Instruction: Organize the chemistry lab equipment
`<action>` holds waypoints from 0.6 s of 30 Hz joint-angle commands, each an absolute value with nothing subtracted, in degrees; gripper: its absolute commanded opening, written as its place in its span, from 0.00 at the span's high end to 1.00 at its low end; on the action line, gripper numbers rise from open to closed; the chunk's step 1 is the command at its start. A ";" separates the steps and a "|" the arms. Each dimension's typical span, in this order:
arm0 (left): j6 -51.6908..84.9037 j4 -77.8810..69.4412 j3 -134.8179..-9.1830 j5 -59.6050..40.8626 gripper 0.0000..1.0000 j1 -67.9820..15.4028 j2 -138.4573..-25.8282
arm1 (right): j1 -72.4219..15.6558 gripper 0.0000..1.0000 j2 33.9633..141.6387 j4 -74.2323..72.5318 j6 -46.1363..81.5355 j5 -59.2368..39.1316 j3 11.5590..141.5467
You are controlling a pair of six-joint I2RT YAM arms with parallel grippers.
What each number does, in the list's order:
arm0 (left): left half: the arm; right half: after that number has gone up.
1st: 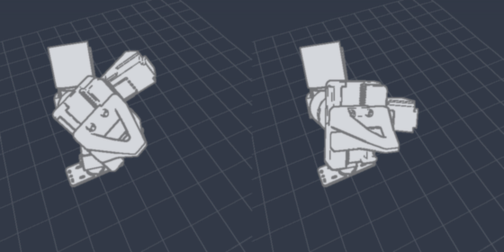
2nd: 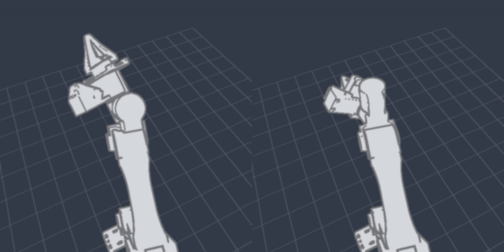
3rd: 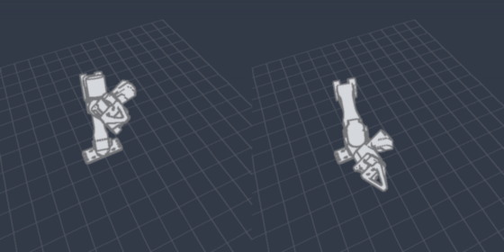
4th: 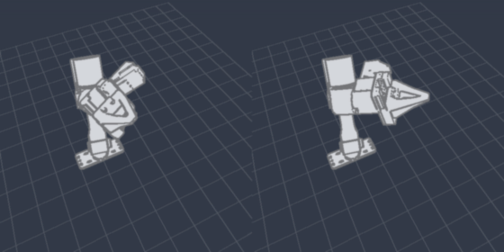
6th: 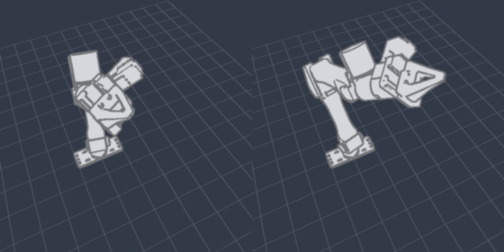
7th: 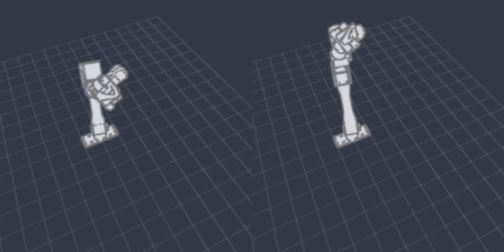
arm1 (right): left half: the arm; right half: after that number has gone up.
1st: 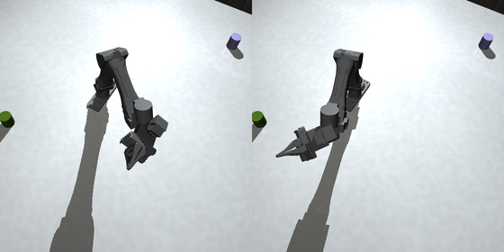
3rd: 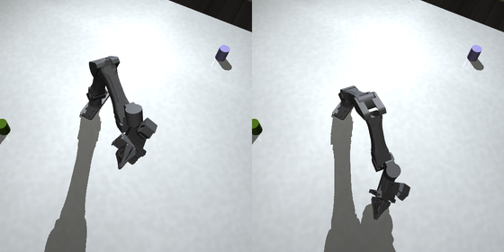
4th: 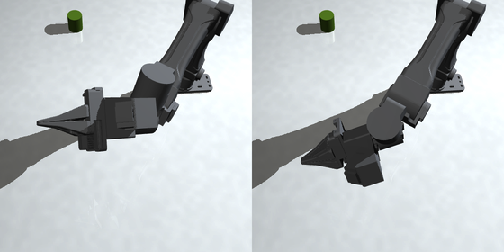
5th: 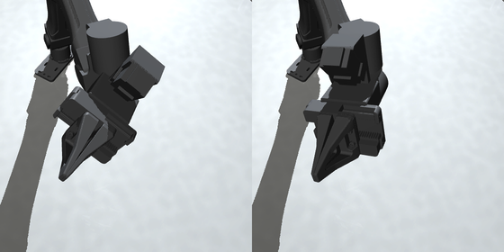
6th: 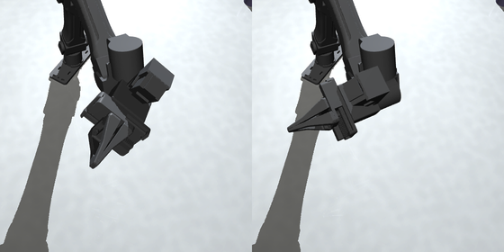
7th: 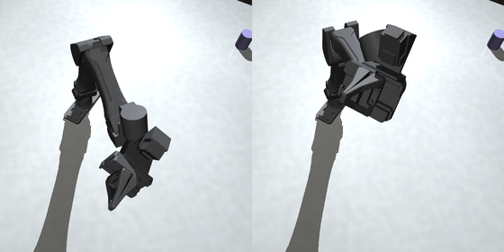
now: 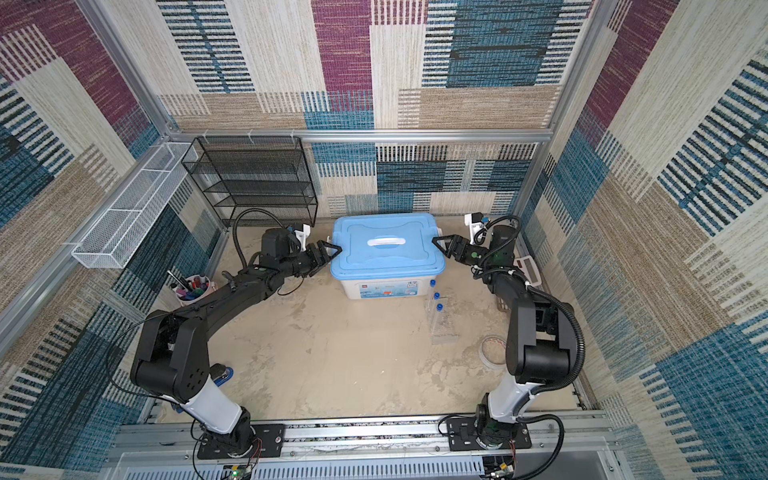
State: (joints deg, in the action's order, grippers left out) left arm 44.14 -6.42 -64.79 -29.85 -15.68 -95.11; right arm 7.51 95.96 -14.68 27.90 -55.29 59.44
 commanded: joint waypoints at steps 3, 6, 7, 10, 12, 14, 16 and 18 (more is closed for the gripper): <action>42.35 -6.34 -65.57 -29.71 0.23 -16.08 -94.84 | 7.38 0.15 94.45 -12.10 25.83 -54.97 60.46; 42.10 -5.76 -65.57 -29.31 0.23 -16.17 -94.65 | 7.38 0.15 93.06 -8.96 23.00 -52.29 61.32; 42.05 -5.56 -65.63 -29.18 0.23 -16.11 -94.59 | 7.38 0.14 92.74 -7.77 22.48 -50.74 61.64; 42.23 -5.33 -65.57 -28.90 0.23 -16.13 -94.57 | 7.38 0.14 92.76 -5.14 21.79 -46.18 62.45; 42.27 -5.27 -65.41 -28.71 0.23 -16.15 -94.56 | 7.38 0.15 93.03 -3.92 20.90 -44.81 62.72; 42.36 -5.19 -65.48 -28.72 0.24 -16.17 -94.56 | 7.38 0.18 93.32 -2.46 19.87 -43.31 62.97; 42.36 -5.02 -65.49 -28.73 0.25 -16.26 -94.69 | 7.32 0.20 93.60 -1.53 19.19 -42.70 62.96; 42.29 -5.06 -65.64 -28.83 0.26 -16.35 -94.83 | 7.34 0.21 93.91 -1.15 18.87 -42.46 63.05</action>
